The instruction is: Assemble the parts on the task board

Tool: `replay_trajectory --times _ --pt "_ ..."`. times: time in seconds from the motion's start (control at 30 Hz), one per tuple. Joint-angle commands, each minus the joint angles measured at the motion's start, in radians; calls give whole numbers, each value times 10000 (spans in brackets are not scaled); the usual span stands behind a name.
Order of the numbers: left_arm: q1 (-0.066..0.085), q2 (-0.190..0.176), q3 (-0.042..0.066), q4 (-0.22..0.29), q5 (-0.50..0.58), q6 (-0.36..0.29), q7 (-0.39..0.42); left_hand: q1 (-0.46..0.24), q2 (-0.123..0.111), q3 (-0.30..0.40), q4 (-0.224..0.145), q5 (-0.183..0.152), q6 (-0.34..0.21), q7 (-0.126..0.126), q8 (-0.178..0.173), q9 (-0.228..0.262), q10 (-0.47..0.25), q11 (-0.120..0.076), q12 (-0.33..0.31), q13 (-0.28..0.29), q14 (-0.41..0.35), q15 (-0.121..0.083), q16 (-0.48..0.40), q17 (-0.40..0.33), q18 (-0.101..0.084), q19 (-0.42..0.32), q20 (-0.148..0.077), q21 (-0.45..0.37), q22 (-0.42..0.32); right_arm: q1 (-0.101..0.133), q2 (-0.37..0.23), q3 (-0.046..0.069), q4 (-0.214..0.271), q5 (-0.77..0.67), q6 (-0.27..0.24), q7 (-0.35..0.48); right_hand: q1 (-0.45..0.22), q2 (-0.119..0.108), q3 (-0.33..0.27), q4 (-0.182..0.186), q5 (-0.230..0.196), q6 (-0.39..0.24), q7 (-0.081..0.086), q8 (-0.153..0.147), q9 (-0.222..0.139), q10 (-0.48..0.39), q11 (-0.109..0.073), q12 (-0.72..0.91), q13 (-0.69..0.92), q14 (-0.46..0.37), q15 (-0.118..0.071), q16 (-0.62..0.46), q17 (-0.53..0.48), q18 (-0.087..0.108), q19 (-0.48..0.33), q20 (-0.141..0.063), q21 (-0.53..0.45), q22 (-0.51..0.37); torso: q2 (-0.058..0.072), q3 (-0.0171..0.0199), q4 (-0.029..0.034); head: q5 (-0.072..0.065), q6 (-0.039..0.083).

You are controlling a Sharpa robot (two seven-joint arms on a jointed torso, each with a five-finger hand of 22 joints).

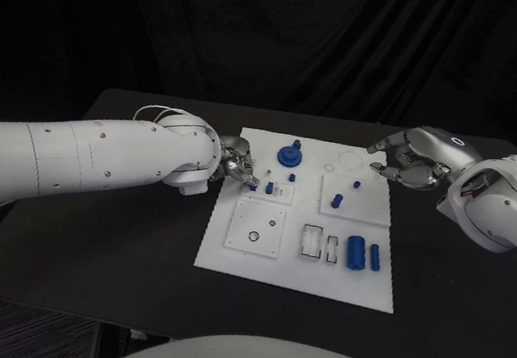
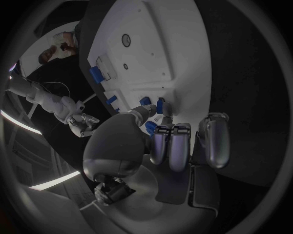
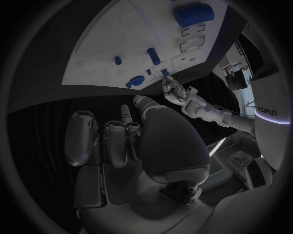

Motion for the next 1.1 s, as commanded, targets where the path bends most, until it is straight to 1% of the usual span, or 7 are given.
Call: replay_trajectory --times 0.03,0.07,0.13,0.27,0.43,0.67,1.1 --pt "-87 33 -23 10 -21 242 74 -83 34 54 -10 -141 -14 -15 -30 -26 1025 -25 -6 2628 1057 -5 26 2633 101 -71 -7 -25 1581 -22 -16 8 15 -16 44 -231 46 93 64 -21 21 68 11 -37 -11 100 64 -40 1025 712 87 -35 990 120 1 52 -65 1842 1 2 -5 11 -2" --pt "-92 31 -23 8 -21 242 71 -83 41 65 -16 -150 -12 -18 -32 -29 1025 -25 -6 2628 1057 -4 26 2633 102 -73 -6 -30 1580 -22 -16 8 14 -16 45 -233 50 92 68 -28 21 70 11 -38 -14 97 64 -44 1020 711 88 -39 984 120 2 52 -63 1843 0 2 -7 19 -2" --pt "-106 23 -23 7 -21 219 66 -45 42 163 -101 99 -16 -21 -43 -38 1025 -30 -6 2628 1057 -5 26 2633 105 -74 -8 -40 1585 -22 -18 8 14 -16 48 -237 50 92 68 -28 21 70 11 -38 -14 97 64 -44 1020 711 88 -39 984 120 2 52 -63 1843 -5 4 -8 20 -2" --pt "-116 15 -23 -3 -21 196 55 -44 40 171 -109 118 -14 -21 -42 -38 1025 -30 -6 2628 1057 -6 26 2633 103 -70 -7 -36 1588 -22 -16 8 11 -16 51 -240 50 92 68 -28 21 70 11 -38 -14 97 64 -44 1020 711 88 -39 984 120 2 52 -63 1843 -6 3 -8 21 -2" --pt "-123 0 -23 -17 -21 200 38 -50 32 259 -173 308 23 -23 -28 -34 1025 -33 -6 2628 1057 -8 26 2633 102 -62 -6 -39 1599 -23 -14 8 5 -16 58 -246 55 91 72 -35 21 72 12 -39 -16 100 64 -41 1024 710 88 -40 982 121 -1 52 -70 1841 -7 1 -3 27 -2" --pt "-127 -15 -23 -16 -21 222 21 -58 27 296 -199 387 41 -24 -20 -31 1025 -34 -6 2628 1057 -9 26 2633 103 -63 -7 -46 1600 -24 -9 8 -1 -16 77 -264 62 93 77 -43 22 74 12 -41 -18 95 64 -47 1015 710 87 -40 982 121 -1 52 -70 1841 -11 -6 4 36 -2" --pt "-130 -2 -23 -26 -21 293 34 -69 20 314 -210 425 57 -23 -12 -29 1025 -34 -6 2628 1057 -9 26 2633 107 -73 -7 -61 1595 -27 -3 8 -7 -16 92 -306 146 115 146 -132 30 89 16 -53 -39 83 64 -64 992 707 87 -49 969 127 -11 52 -102 1833 -3 0 9 30 -2"
